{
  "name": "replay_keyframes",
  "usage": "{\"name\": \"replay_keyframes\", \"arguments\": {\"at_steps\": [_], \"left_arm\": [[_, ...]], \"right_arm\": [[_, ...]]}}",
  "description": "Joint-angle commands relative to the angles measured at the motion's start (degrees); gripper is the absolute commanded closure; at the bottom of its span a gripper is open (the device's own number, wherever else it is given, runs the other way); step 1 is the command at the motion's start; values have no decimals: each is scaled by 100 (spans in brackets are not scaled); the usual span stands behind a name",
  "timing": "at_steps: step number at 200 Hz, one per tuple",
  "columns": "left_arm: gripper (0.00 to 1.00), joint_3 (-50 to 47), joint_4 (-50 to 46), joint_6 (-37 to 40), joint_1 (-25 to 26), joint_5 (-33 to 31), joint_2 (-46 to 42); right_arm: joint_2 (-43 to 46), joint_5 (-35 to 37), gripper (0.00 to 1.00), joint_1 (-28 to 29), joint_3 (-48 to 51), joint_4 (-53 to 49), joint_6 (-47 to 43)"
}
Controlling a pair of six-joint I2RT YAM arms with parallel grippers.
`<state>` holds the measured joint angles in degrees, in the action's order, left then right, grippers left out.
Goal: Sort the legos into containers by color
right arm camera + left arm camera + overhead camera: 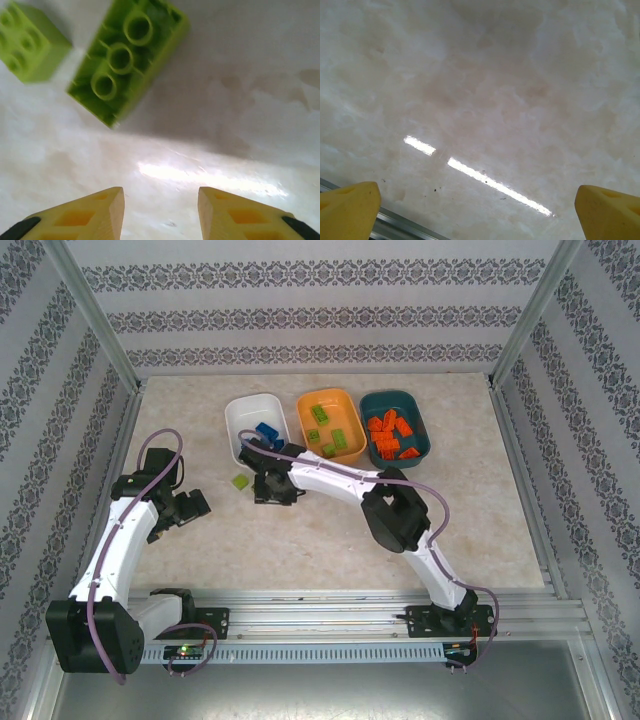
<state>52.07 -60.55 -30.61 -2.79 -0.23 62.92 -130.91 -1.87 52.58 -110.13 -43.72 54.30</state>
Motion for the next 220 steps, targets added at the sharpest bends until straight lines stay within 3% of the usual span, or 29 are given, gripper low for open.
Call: {"name": "replay_keyframes", "arguments": {"at_steps": [1,52,118,180,220], "left_arm": [[0,-80,138,131,-55,55,-5],[0,-65,111,145,-51,51,-3],[0,-58,105,152,-29,65,80],[0,-64,113,143,-29,55,89],[0,-75,137,142,-31,71,80]], "right_arm": [[-42,-265,53,-99,-203,541,209],[-798,-140,36,-168,-1257,-51,292],[-1575,83,34,-213,-2434,-930,67],[-1623,203,33,-239,-2368,-1544,68],[-666,344,34,-252,-877,-932,24]]}}
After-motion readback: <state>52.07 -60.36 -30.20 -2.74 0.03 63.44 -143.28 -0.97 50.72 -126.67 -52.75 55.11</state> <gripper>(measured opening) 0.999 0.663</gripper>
